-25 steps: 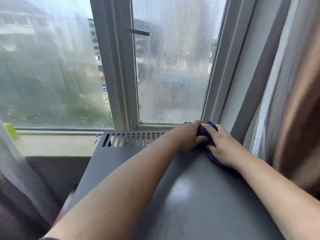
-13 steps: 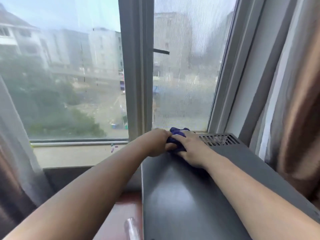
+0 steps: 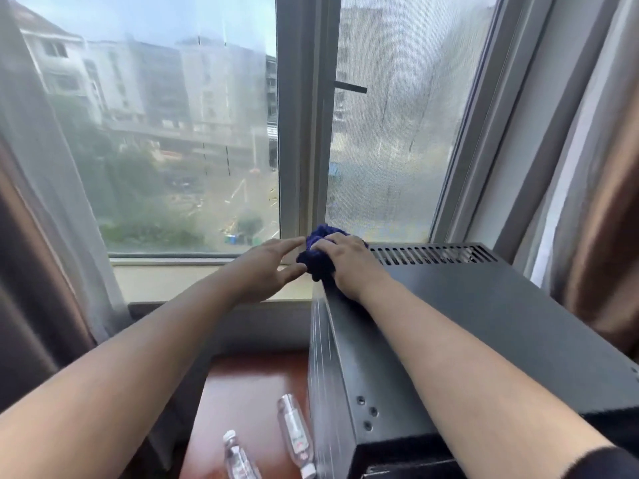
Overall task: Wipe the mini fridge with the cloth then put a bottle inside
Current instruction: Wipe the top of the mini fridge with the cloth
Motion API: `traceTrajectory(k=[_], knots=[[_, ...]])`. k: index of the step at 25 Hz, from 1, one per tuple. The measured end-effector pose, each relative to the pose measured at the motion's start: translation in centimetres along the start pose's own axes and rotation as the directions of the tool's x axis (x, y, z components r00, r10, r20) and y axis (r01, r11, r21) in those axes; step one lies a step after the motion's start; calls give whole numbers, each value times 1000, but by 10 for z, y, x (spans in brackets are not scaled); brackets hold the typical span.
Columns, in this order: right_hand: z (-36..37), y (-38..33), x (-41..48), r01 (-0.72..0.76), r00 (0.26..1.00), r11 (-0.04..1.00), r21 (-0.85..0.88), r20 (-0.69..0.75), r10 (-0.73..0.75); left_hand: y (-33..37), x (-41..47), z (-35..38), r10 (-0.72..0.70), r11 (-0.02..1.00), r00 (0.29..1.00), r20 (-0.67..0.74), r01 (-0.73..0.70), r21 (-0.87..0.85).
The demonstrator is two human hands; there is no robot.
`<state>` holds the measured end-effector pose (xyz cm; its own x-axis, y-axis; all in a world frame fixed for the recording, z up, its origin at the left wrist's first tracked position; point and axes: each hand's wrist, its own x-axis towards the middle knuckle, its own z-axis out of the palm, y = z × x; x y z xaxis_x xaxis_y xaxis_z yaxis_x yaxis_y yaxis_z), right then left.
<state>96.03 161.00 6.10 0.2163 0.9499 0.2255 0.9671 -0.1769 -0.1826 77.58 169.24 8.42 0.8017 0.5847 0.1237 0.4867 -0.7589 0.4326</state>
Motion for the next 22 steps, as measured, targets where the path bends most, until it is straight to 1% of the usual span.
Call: traceTrajectory(k=[3, 6, 9, 11, 15, 17, 18, 19, 21, 22], knots=[[-24, 38, -27, -69, 998, 996, 60, 0, 69, 36, 11, 21, 35, 999, 999, 29, -36, 36], [-53, 88, -72, -153, 988, 986, 64, 25, 151, 86, 29, 46, 93, 991, 993, 70, -99, 94], [-86, 134, -127, -136, 985, 988, 67, 118, 128, 149, 47, 76, 111, 988, 986, 127, -123, 91], [-104, 165, -169, -125, 980, 985, 119, 173, 104, 193, 53, 100, 145, 984, 973, 178, -160, 72], [-121, 219, -238, -144, 978, 963, 229, 180, 103, 266, 61, 132, 243, 969, 943, 227, -245, -20], [-126, 235, -265, -161, 972, 951, 263, 206, 108, 291, 61, 141, 270, 962, 931, 247, -273, -19], [-126, 239, -275, -153, 974, 956, 250, 204, 103, 298, 59, 144, 278, 958, 929, 246, -286, -1], [-125, 240, -285, -120, 982, 966, 227, 167, 83, 304, 55, 147, 284, 955, 928, 239, -297, 19], [-118, 238, -299, -42, 999, 974, 221, 42, 34, 310, 42, 152, 270, 957, 937, 220, -286, 44], [-113, 237, -304, -33, 999, 971, 237, -11, 37, 312, 34, 153, 268, 957, 941, 205, -285, 60]])
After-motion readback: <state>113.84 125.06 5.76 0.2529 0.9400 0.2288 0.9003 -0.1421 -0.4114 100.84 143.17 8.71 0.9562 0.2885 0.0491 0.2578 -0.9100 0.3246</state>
